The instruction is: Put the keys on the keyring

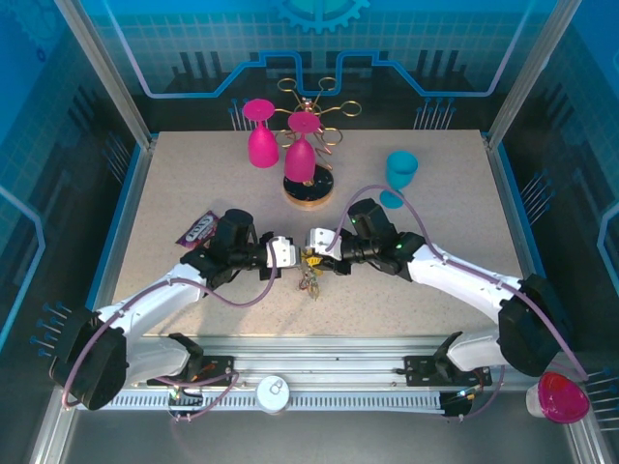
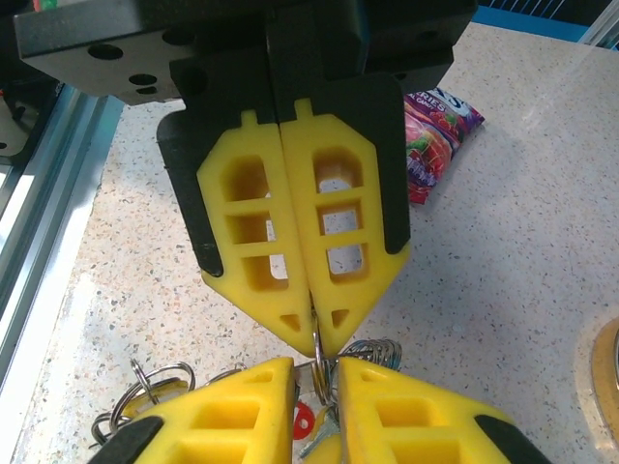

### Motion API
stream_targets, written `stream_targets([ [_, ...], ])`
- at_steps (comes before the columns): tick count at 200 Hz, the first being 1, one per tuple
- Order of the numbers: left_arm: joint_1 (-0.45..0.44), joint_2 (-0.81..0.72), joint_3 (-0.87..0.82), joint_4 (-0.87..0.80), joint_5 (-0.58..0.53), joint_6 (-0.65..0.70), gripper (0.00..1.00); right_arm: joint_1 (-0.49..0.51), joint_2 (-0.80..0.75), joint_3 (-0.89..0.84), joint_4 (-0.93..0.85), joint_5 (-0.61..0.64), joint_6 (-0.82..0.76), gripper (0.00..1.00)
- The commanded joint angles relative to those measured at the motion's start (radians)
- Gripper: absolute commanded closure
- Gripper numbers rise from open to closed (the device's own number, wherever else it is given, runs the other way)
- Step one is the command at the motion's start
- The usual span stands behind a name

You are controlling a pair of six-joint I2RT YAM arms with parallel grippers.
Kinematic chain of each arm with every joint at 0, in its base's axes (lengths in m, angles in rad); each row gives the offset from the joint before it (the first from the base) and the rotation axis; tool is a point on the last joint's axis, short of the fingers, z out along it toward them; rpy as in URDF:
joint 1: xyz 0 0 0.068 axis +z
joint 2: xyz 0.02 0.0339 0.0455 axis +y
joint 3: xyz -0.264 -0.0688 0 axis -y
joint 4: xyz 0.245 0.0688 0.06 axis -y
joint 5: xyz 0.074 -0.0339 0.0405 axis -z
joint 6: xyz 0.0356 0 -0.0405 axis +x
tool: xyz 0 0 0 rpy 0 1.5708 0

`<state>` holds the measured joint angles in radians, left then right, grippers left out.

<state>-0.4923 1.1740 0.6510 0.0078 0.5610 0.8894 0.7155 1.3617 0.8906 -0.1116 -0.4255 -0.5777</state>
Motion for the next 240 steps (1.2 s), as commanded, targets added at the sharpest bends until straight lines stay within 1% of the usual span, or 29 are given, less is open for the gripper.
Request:
stream_targets([
  [1,-0.005,-0.013,0.038,0.005,0.032,-0.015,1.0,0.013,0.012,0.015,0.009,0.008,-0.013,0.81],
  [22,-0.004,-0.015,0.037,0.004,0.039,-0.021,1.0,0.013,0.016,0.011,0.014,0.014,-0.015,0.83],
  [33,-0.004,-0.016,0.038,0.009,0.045,-0.028,1.0,0.013,0.016,0.01,0.022,0.012,-0.015,0.86],
  [44,-0.004,-0.017,0.038,0.012,0.049,-0.033,1.0,0.013,0.017,0.01,0.028,0.007,-0.015,0.91],
  [56,-0.005,-0.018,0.036,0.015,0.051,-0.041,1.0,0.012,0.018,0.009,0.031,-0.003,-0.015,1.0],
  [77,0.005,-0.023,0.017,0.054,0.05,-0.089,1.0,0.005,0.016,0.0,0.046,-0.04,-0.006,1.0],
  [83,0.015,-0.025,0.001,0.083,0.054,-0.121,0.92,0.0,0.014,-0.005,0.06,-0.055,0.002,1.0],
  [87,0.02,-0.03,-0.01,0.099,0.057,-0.136,0.88,-0.004,0.012,-0.005,0.069,-0.063,0.007,1.0],
  [104,0.027,-0.041,-0.048,0.136,0.062,-0.169,0.8,-0.013,0.008,-0.041,0.103,-0.097,0.028,1.0],
  [121,0.028,-0.037,-0.052,0.108,0.077,-0.178,0.76,-0.015,0.015,-0.045,0.114,-0.124,0.032,1.0],
  [206,0.032,0.018,-0.001,-0.011,0.142,-0.144,0.75,-0.013,0.034,-0.041,0.149,-0.176,0.053,1.0],
  [240,0.032,0.036,0.013,-0.021,0.153,-0.123,0.78,-0.002,0.05,-0.03,0.156,-0.185,0.059,1.0],
])
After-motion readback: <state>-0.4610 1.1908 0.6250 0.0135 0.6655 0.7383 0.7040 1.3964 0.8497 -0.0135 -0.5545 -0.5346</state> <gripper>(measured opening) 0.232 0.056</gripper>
